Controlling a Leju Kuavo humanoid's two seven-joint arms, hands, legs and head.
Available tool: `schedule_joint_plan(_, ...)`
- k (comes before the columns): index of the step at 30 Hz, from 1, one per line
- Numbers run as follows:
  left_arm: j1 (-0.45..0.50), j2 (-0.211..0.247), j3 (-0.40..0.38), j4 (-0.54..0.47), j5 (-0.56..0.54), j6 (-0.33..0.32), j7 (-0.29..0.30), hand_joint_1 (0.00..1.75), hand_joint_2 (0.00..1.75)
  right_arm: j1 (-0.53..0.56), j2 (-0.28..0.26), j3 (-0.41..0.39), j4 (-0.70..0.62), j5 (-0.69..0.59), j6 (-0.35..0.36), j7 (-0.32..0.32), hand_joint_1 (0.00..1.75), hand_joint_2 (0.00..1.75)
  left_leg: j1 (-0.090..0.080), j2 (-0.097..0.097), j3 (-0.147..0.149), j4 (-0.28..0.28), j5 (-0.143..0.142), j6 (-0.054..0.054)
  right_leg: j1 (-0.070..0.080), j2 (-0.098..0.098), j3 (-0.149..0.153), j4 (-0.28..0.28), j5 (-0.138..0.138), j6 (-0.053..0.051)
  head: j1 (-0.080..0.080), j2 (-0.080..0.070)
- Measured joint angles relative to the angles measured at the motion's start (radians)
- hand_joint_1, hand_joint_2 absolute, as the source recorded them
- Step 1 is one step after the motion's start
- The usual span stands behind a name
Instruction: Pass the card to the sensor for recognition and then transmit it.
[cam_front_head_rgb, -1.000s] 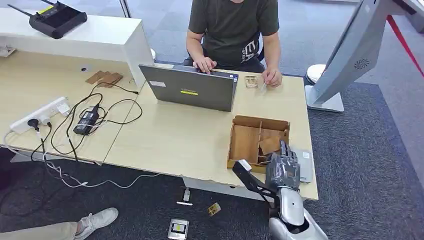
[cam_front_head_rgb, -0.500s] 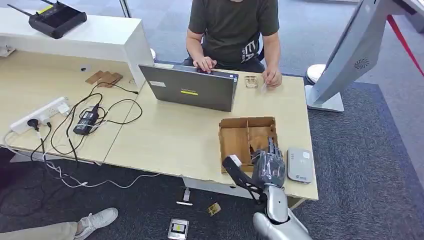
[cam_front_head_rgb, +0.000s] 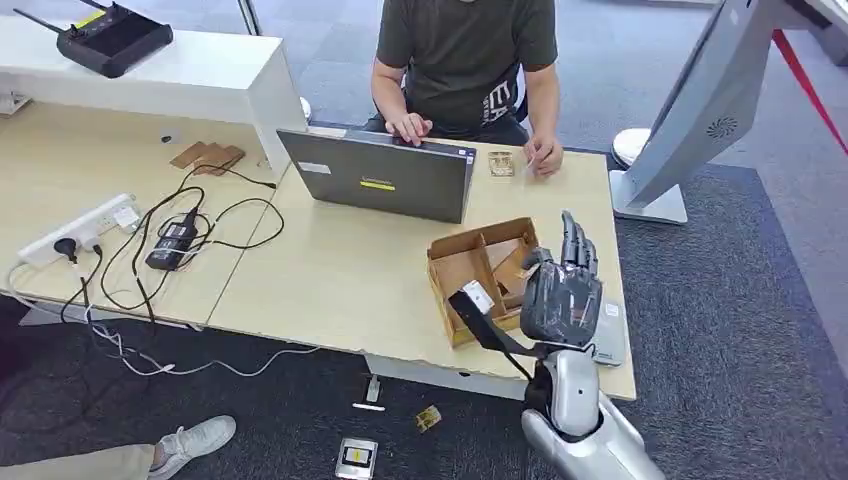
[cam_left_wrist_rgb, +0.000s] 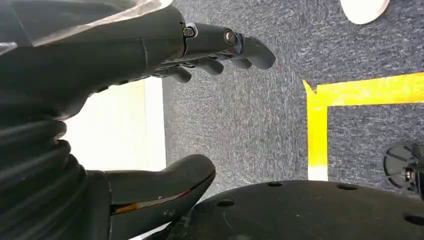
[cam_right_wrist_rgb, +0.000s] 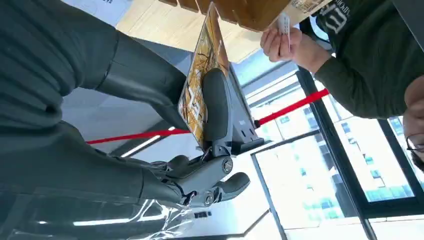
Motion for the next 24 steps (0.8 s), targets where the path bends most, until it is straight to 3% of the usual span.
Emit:
schedule_joint_plan(9, 0.000, 0.010, -0.036, 0.000, 0.000, -0.033, 0.002, 0.00, 1.75, -0.133, 0.025, 0.046, 0.024, -0.291, 0.075, -0.076, 1.75, 1.75, 0.000, 0.000, 0.000, 0.000, 0.000, 0.000, 0.000, 0.000, 0.000, 0.001, 0.000, 0.000, 0.000, 0.000)
schedule_joint_plan(24, 0.000, 0.013, -0.093, 0.000, 0.000, -0.046, 0.009, 0.00, 1.75, -0.242, 0.114, 0.126, 0.211, -0.440, 0.019, -0.137, 1.75, 1.75, 0.000, -0.001, -0.001, 0.000, 0.000, 0.000, 0.000, 0.000, 0.000, 0.001, 0.000, 0.000, 0.000, 0.000)
